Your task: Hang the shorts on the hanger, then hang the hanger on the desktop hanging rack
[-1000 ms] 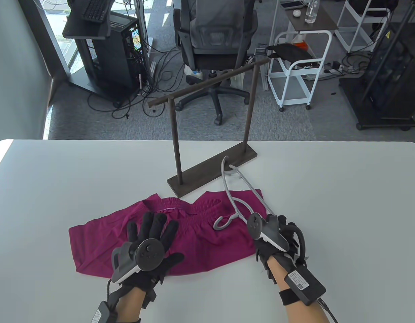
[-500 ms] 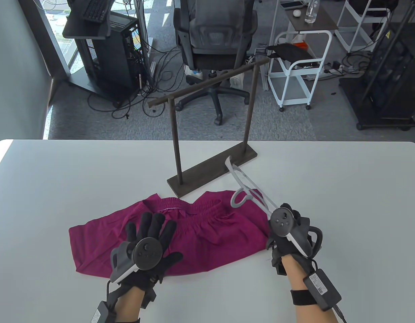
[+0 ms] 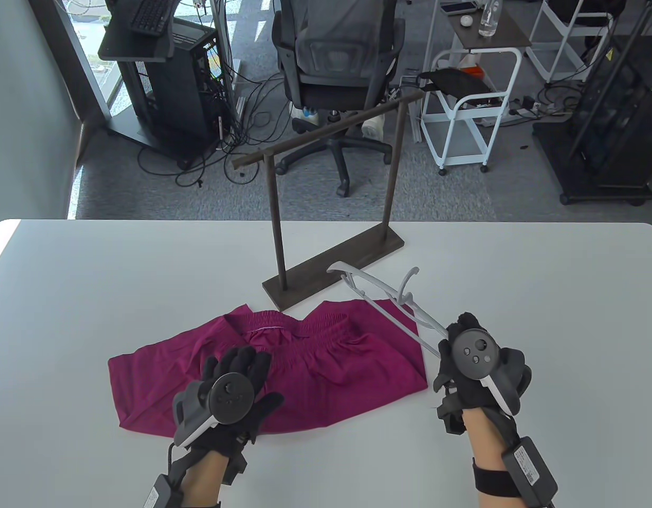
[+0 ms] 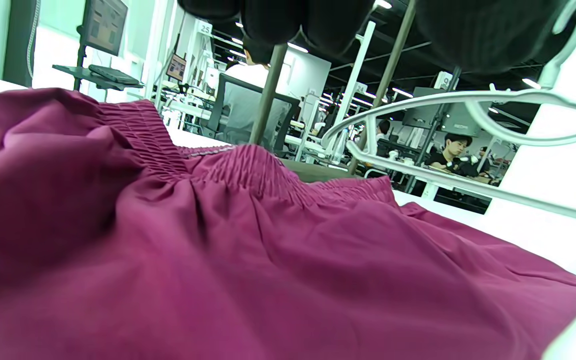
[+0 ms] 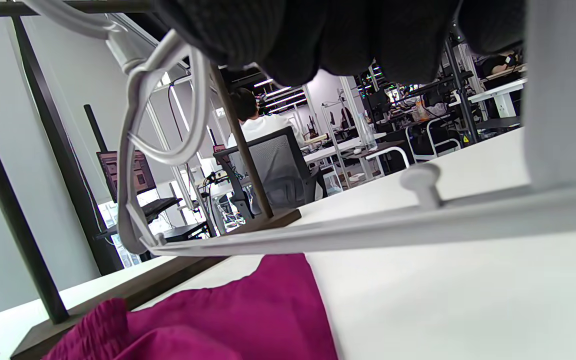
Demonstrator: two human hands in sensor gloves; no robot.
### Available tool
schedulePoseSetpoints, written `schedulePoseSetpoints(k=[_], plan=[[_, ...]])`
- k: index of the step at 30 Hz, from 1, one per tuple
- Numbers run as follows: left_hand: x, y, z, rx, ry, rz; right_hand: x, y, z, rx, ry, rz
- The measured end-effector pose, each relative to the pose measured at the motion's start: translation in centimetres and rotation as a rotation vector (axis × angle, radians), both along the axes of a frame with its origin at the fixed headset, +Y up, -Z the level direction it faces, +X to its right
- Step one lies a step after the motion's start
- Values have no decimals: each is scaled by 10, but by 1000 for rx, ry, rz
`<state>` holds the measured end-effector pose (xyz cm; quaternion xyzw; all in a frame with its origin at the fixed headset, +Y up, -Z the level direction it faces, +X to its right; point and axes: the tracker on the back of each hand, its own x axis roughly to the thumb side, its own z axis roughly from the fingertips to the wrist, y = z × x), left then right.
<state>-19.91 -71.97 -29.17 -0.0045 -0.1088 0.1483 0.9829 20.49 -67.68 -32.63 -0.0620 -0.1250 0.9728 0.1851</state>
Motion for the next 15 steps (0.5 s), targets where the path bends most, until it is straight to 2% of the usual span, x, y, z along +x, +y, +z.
schedulePoseSetpoints(k=[2, 7, 12, 15], plan=[[1, 0, -2, -16, -3, -3, -3, 2, 4, 20, 13, 21], [0, 10, -11, 35, 28, -22, -2, -7, 14, 55, 26, 10], [-19, 29, -32, 102, 128, 16, 6, -6, 21, 56, 50, -7], [-24, 31, -47, 71, 146, -20, 8, -4, 24, 66, 40, -8]])
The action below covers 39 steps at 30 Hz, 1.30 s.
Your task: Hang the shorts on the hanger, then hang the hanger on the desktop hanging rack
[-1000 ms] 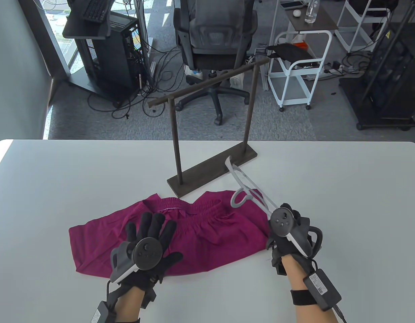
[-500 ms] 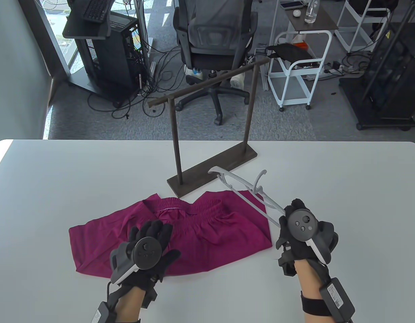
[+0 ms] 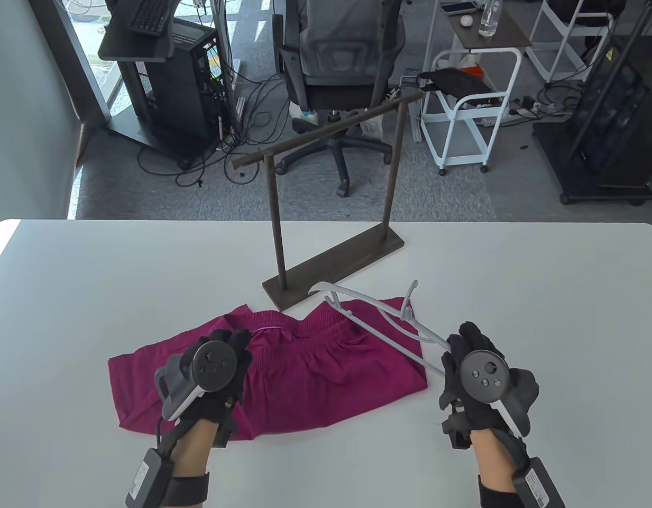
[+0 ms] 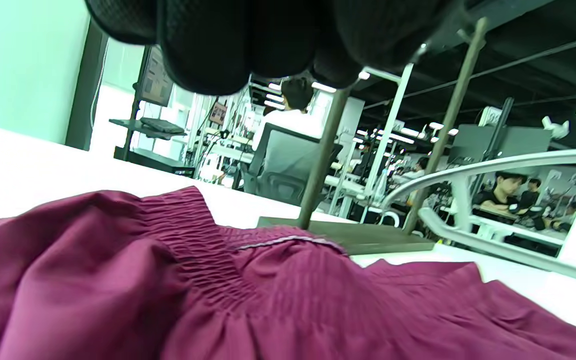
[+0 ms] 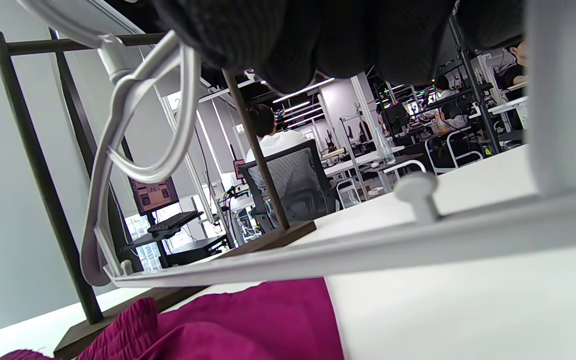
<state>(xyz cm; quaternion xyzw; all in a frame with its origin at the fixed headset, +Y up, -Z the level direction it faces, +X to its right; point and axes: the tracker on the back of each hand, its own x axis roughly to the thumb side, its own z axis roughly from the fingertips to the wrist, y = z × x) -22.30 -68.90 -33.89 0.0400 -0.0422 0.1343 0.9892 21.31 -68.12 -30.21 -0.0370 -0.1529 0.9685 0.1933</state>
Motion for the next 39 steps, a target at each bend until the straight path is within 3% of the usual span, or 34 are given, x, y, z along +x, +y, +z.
schedulePoseSetpoints(k=[8, 12, 22, 27, 31, 39], plan=[[-7, -8, -50, -93, 62, -171, 0, 1, 2, 16, 9, 23], [-7, -21, -75, -196, 103, -307, 0, 2, 4, 29, 12, 45], [-12, -52, -102, -331, 152, -437, 2, 2, 5, 29, 16, 54], [-18, -56, -102, -310, 149, -409, 3, 2, 5, 30, 23, 45], [-16, -43, -94, -269, 122, -366, 7, 2, 5, 47, 38, 20], [-5, 4, -41, -4, -8, -263, 18, 6, 8, 83, 58, -71]])
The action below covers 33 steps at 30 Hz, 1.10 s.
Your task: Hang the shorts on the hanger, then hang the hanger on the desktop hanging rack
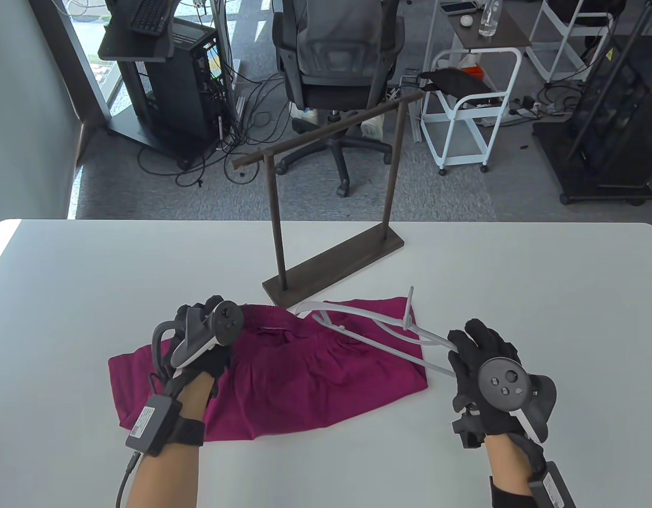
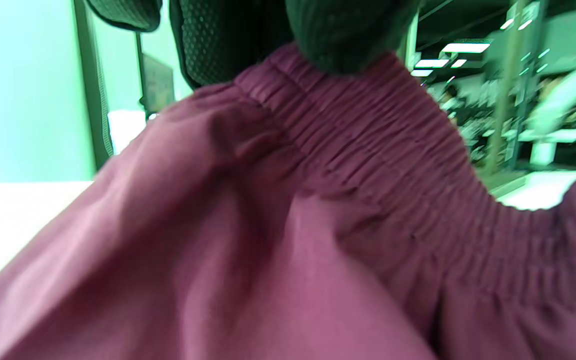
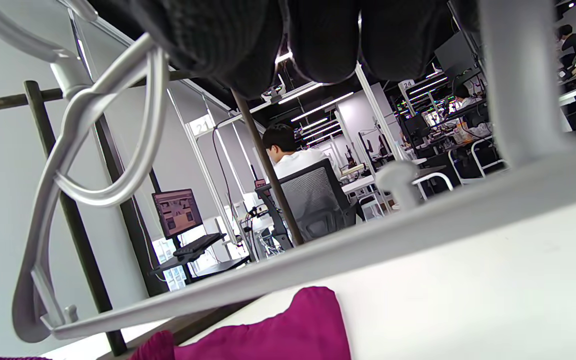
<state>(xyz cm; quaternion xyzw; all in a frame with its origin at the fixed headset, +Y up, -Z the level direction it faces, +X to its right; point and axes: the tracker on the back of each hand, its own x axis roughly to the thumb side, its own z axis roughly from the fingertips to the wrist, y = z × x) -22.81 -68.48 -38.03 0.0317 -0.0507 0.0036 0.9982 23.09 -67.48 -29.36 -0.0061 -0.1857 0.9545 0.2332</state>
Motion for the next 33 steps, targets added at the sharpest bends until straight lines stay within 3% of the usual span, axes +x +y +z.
schedulePoseSetpoints(k=[11, 22, 28, 33], plan=[[-3, -1, 76, 196, -117, 190, -12, 10, 1, 12, 200, -35], [-5, 4, 88, 235, -150, 317, -76, 24, -19, 0, 348, 38], [-8, 2, 87, 255, -152, 377, -116, 15, -45, -60, 434, 42], [-12, 0, 86, 291, -148, 426, -124, 1, -57, -82, 489, -27]])
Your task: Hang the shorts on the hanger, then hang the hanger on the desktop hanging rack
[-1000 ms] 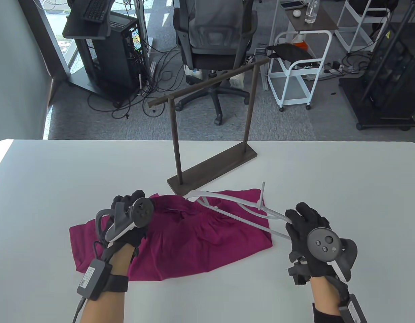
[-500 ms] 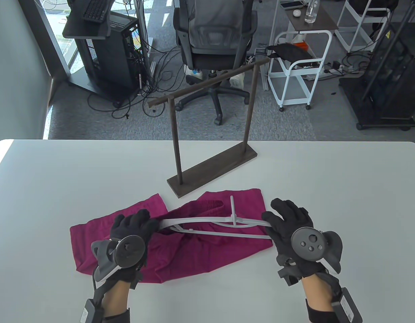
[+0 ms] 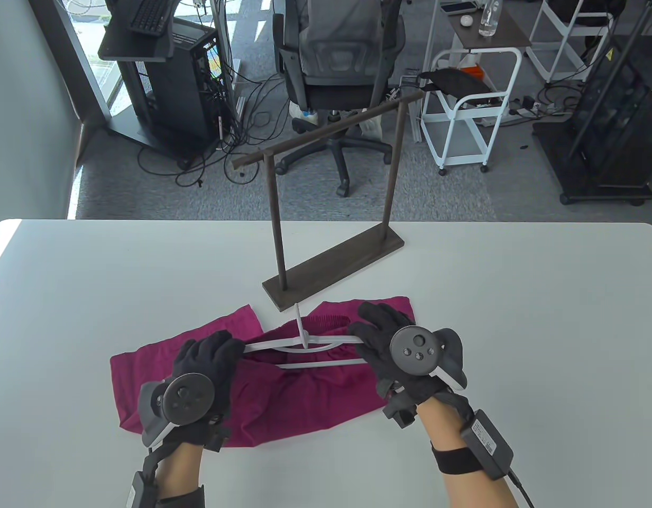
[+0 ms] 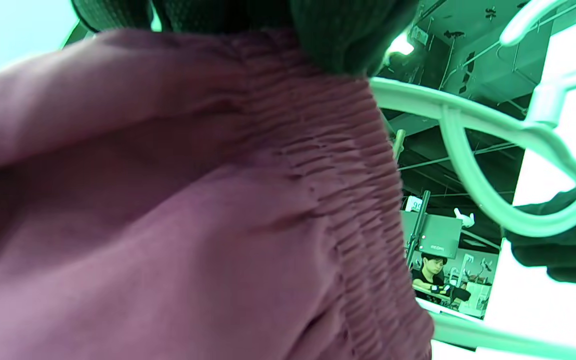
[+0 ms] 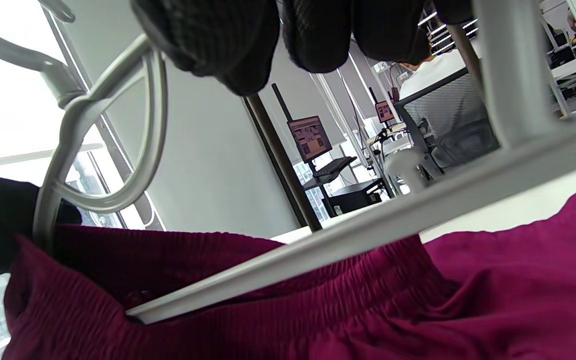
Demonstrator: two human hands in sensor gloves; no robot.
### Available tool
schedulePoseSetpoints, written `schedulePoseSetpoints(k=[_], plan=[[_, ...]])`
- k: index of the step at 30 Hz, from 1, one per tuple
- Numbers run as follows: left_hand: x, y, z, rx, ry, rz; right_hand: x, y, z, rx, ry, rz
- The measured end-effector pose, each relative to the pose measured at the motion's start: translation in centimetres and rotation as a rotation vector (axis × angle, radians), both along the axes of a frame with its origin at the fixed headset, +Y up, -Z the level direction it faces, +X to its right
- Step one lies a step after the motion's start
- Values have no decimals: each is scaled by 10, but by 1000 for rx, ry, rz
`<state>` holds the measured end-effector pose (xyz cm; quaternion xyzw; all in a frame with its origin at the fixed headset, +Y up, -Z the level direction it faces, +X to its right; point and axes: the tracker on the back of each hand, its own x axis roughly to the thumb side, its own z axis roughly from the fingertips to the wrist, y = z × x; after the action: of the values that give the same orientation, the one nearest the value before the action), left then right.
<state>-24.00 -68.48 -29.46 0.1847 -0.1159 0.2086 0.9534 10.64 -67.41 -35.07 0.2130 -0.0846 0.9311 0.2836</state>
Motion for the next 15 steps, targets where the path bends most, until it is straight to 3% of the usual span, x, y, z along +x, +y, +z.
schedulePoseSetpoints(k=[4, 11, 15], plan=[[0, -3, -3, 23, -5, 52, 1, -13, -5, -38, 15, -42], [-9, -17, -12, -136, 61, 22, 0, -20, -6, -57, 23, -54], [-10, -22, -15, -133, 47, 81, -1, -17, -5, -52, 3, -50]])
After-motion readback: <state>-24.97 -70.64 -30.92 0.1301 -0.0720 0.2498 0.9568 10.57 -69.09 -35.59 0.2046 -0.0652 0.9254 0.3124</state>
